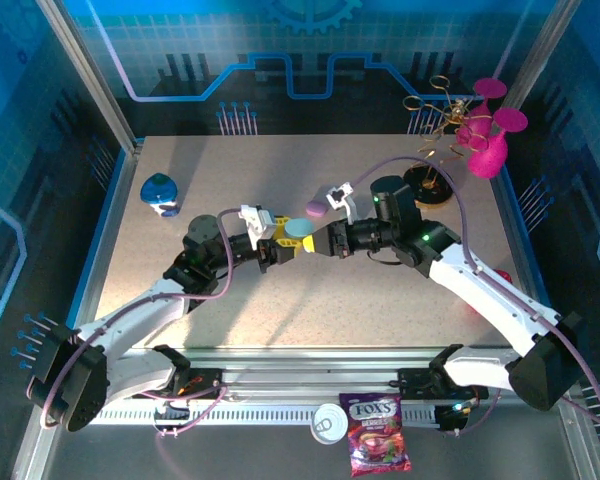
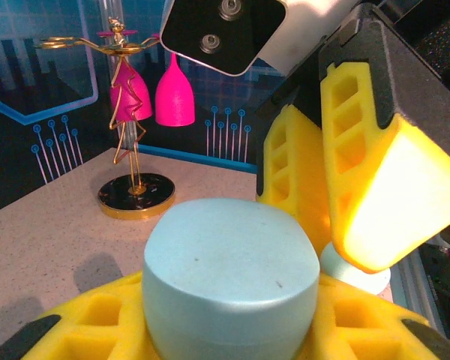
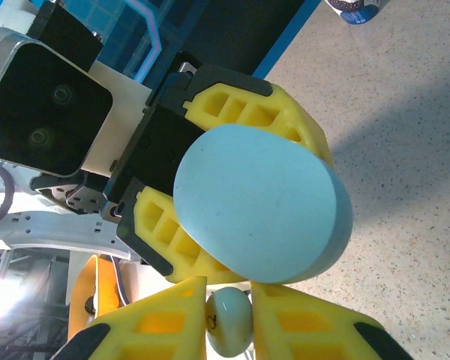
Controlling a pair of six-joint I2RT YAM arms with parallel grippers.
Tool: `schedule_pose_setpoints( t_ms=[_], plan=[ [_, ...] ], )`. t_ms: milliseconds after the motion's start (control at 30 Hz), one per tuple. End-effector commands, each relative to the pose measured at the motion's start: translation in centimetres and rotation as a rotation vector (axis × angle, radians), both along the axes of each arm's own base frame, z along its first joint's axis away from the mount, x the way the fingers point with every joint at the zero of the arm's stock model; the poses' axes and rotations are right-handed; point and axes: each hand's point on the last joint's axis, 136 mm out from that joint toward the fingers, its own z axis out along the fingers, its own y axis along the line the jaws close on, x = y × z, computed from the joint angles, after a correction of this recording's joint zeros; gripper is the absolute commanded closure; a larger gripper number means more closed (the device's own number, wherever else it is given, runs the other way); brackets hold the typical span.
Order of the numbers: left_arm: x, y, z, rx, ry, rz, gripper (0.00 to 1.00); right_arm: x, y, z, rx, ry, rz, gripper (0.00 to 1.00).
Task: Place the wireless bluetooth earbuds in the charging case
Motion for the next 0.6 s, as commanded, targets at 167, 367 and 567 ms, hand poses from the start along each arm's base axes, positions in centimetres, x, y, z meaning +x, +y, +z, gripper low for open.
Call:
schedule_pose_setpoints(
  t_ms=[167,367,567],
  plan=[
    [-2.2,-1.2,1.0,-0.008,-0.001,-0.157,0.70,2.1,-1.3,2.5,0.031,-0.119,-0.084,0.82],
    [-2.2,-1.5,0.7,-0.007,0.029,-0.181,0.70,2.6,-1.5,3.4,0.053,-0.158,-0.092,0.82],
    [-2.2,-1.7,0.5,0.002,0.045,-0.200,0.70,2.9,-1.9,3.9,0.064,-0.179,-0.102,0.82]
  ],
)
